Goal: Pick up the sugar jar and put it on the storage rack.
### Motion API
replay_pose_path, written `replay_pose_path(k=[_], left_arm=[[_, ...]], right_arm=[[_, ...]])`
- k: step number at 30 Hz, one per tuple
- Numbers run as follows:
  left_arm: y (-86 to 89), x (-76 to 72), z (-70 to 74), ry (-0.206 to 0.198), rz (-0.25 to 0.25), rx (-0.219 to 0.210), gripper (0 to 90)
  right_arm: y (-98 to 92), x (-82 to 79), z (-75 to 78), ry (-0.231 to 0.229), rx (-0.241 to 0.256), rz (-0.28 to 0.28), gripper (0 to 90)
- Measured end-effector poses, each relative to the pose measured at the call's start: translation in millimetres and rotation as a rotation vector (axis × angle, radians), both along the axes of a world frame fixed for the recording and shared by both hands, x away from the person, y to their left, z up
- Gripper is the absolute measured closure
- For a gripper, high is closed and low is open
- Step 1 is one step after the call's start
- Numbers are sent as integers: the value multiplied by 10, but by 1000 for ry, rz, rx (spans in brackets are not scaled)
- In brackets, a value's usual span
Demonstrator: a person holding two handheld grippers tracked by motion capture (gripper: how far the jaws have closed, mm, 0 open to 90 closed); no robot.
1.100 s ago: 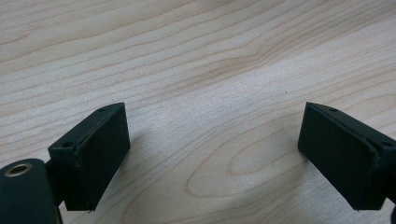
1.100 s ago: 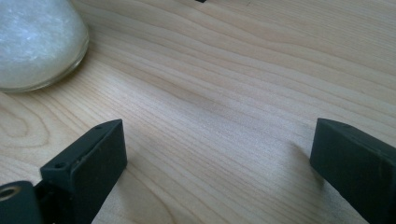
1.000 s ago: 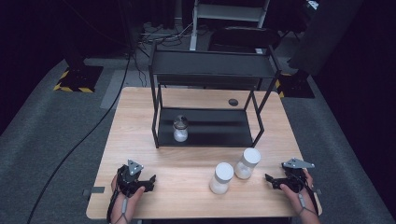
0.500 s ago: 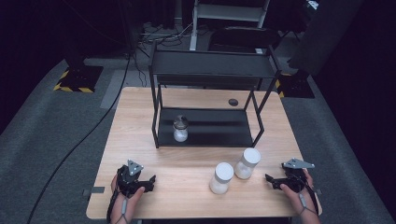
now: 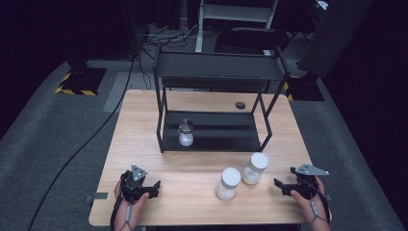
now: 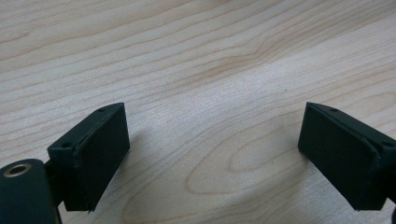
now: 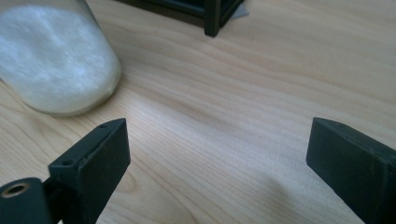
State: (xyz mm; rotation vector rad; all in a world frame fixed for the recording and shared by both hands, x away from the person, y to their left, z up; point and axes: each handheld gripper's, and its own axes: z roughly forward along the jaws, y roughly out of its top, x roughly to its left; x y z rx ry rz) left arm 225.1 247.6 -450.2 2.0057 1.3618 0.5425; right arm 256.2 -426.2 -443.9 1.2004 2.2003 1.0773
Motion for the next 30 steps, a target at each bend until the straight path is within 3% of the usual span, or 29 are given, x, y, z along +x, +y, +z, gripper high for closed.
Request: replay_pose_path(k=[10,30], left_arm=[[-2,3,1,1,0,1,77],[-1,43,2,8,-2,2,36]], right_arm=[[1,-183,165,-100,47,15,61],[46,-367,433,-184,107,67,65]])
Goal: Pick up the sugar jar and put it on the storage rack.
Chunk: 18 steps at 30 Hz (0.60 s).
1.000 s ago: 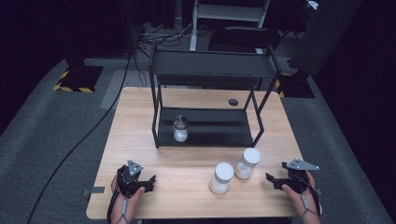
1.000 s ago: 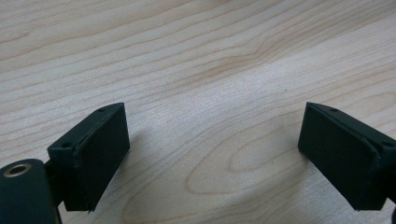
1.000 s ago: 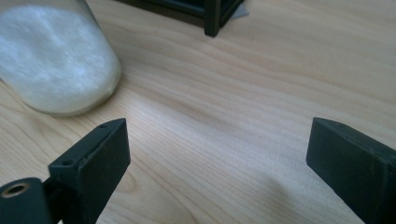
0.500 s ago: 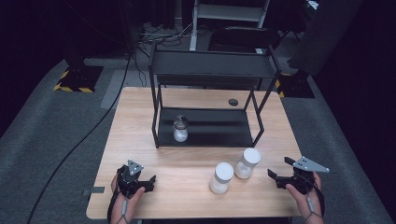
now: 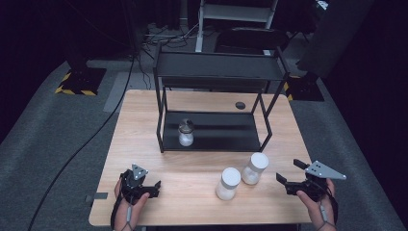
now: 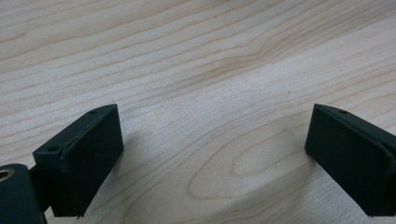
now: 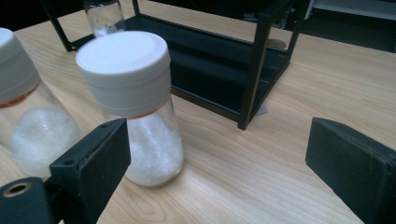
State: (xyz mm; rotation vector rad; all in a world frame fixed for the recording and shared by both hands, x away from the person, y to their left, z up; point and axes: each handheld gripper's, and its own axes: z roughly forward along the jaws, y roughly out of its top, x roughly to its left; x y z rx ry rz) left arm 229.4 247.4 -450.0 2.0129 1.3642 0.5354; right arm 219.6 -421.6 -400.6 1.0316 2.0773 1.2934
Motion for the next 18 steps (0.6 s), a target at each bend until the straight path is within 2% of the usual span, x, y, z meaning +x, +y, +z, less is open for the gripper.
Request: replay_pose_path(k=[9,18], left_arm=[[-1,0,0,0,0,0,36],[-13,-3,2,2,5,1,34]], right_arm=[[79,22,167,-14,16,40,65],[207,63,249,-25,22,62,65]])
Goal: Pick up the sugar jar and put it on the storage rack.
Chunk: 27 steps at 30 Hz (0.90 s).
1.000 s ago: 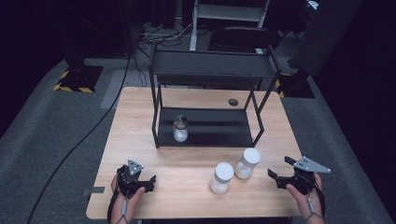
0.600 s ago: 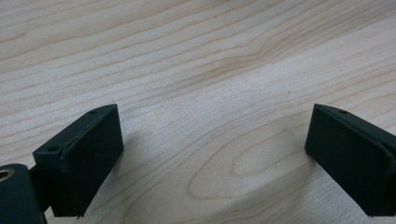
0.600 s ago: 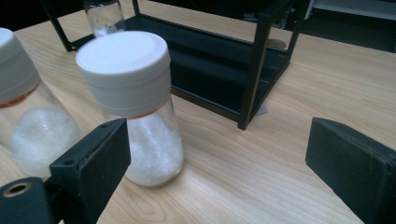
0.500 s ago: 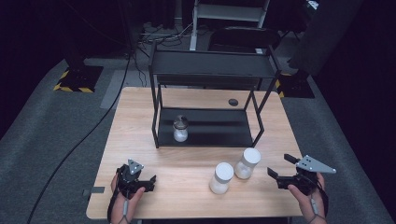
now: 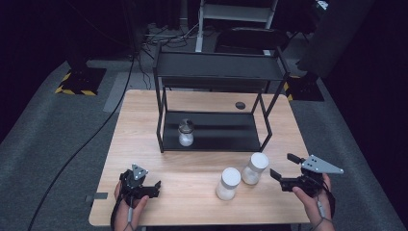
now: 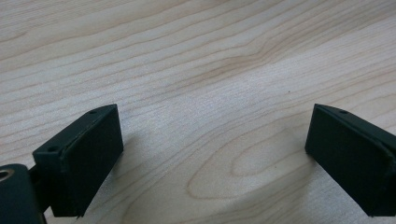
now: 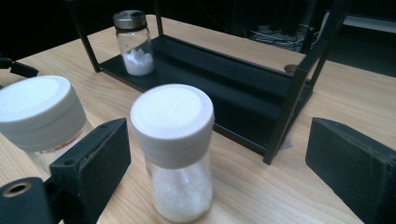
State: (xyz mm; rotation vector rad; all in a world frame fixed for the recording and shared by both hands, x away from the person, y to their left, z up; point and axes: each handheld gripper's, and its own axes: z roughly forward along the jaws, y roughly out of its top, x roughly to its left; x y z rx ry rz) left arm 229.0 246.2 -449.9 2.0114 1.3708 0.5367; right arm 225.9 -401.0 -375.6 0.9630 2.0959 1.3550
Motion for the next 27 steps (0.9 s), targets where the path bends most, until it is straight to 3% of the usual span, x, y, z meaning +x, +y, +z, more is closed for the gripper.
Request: replay_pose_path(k=[27], left_arm=[[-13,-4,1,1,6,1,32]], right_arm=[[486,143,84,-30,21,133,65]])
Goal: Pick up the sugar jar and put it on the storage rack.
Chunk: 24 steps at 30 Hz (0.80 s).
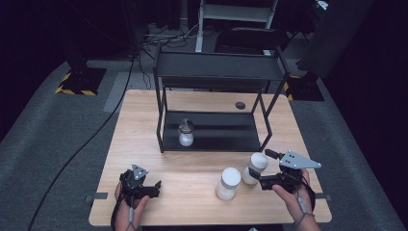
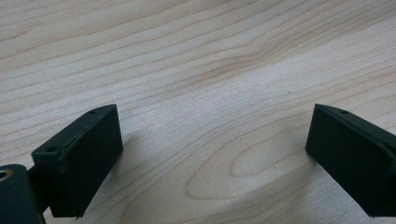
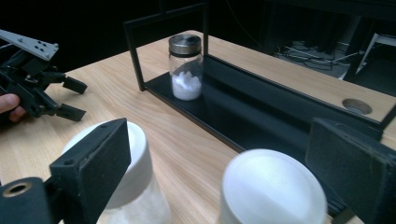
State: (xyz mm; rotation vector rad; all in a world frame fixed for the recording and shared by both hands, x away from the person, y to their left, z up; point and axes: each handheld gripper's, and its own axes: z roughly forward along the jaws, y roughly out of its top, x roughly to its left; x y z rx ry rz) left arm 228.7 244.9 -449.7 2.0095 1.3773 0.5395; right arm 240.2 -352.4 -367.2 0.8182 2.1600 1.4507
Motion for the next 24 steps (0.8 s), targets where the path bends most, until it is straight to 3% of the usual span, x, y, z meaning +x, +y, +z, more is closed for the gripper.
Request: replay_pose_path(k=[24], left_arm=[[0,0,0,0,0,0,32]], right_arm=[[397,-48,-95,7,14,62,64]])
